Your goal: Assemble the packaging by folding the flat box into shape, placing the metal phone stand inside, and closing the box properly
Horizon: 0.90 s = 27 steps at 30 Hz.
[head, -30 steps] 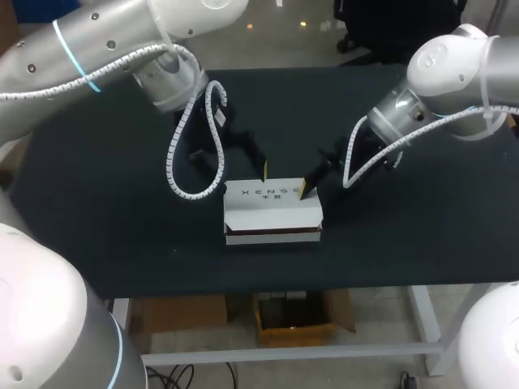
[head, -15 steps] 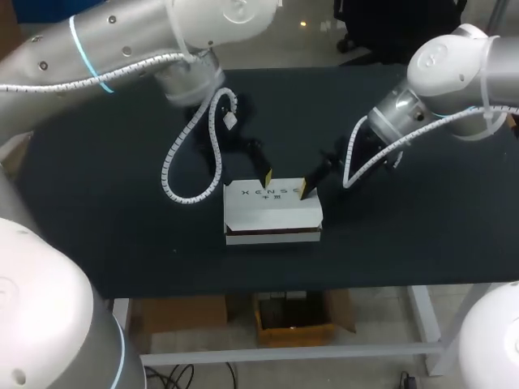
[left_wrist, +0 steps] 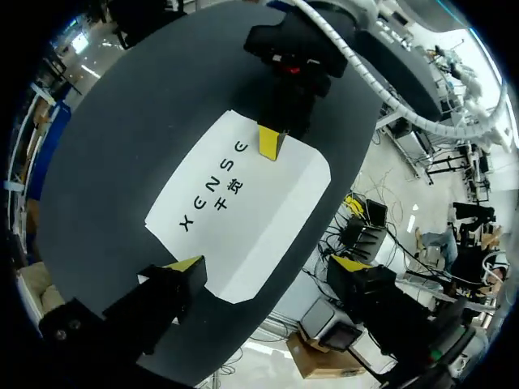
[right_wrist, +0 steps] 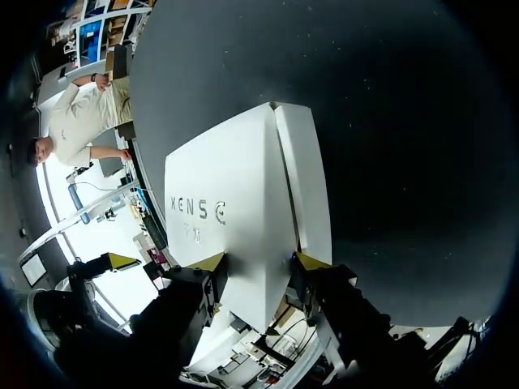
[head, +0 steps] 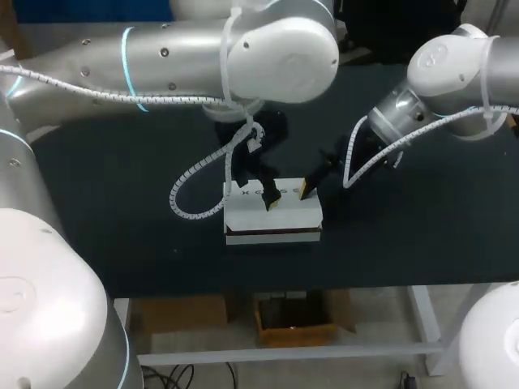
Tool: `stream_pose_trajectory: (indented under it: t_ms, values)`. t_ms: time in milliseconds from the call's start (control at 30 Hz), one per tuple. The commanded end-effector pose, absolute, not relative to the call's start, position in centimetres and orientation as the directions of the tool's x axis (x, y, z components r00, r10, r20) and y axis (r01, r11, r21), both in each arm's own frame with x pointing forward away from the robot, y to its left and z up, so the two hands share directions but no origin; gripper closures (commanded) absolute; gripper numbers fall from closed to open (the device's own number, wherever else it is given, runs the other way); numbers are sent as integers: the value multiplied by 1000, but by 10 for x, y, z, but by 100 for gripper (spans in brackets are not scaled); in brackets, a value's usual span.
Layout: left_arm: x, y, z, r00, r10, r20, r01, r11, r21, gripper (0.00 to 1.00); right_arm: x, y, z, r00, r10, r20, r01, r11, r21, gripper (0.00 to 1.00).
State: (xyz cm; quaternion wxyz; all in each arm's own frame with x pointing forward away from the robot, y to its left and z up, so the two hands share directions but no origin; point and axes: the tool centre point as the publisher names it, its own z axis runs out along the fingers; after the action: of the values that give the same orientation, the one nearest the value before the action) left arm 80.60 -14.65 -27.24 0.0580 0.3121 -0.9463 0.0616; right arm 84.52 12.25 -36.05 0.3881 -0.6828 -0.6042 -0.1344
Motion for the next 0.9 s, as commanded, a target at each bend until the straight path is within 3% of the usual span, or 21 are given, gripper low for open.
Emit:
stream_pose_trajectory:
  t_ms: [33,333,900]
  values:
    - [797,-152,-278,-880,-436,-189,-430,900,-75,0,845,123,-361,234,721,652,929,31,-368,51]
    - [796,-141,-286,-928,-310,-208,-288,949,-128,0,845,123,-361,234,721,652,929,31,-368,51]
    - [791,-143,-292,-909,-344,-236,-333,939,-89,0,845,123,-361,234,721,652,929,31,-368,51]
